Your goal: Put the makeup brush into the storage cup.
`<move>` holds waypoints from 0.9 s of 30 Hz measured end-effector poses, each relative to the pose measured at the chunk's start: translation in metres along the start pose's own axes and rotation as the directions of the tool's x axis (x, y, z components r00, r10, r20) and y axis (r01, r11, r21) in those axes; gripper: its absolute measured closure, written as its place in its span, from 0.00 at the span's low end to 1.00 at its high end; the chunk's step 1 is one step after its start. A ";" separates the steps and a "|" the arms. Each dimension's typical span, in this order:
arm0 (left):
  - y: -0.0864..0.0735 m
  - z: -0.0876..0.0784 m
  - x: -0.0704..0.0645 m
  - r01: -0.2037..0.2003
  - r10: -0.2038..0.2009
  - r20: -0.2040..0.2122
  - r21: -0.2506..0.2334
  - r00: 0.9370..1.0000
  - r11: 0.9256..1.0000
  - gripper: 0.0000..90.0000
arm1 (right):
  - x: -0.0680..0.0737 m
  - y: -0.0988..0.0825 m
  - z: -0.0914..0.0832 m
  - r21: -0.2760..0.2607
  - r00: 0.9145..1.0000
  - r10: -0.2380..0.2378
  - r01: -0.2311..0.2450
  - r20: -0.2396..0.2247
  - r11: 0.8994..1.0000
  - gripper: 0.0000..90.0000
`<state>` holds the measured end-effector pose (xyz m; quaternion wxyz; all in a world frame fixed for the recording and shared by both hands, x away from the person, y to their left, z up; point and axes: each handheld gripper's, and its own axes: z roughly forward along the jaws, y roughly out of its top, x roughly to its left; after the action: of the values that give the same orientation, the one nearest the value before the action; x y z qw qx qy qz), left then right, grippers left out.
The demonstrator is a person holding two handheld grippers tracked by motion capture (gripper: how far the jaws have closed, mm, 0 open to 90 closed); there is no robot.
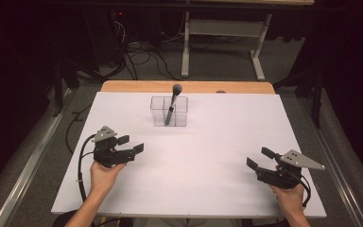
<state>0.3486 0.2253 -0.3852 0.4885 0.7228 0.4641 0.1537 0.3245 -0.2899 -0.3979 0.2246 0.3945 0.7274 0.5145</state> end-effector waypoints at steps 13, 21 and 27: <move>-0.010 0.000 -0.002 -0.013 0.012 -0.024 -0.035 1.000 0.999 0.30 | 0.000 0.000 0.001 0.010 1.000 0.002 -0.002 0.004 1.000 0.29; -0.017 0.003 0.001 -0.023 0.021 -0.050 -0.032 0.999 0.999 0.30 | -0.001 0.000 0.002 0.012 1.000 0.002 -0.002 0.006 1.000 0.29; -0.019 0.000 0.005 -0.004 0.000 -0.070 -0.054 0.998 0.999 0.31 | -0.001 0.000 0.003 0.015 1.000 -0.002 0.001 0.007 1.000 0.29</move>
<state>0.3412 0.2312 -0.4026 0.4911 0.7040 0.4758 0.1917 0.3267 -0.2889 -0.3989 0.2245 0.3974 0.7308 0.5075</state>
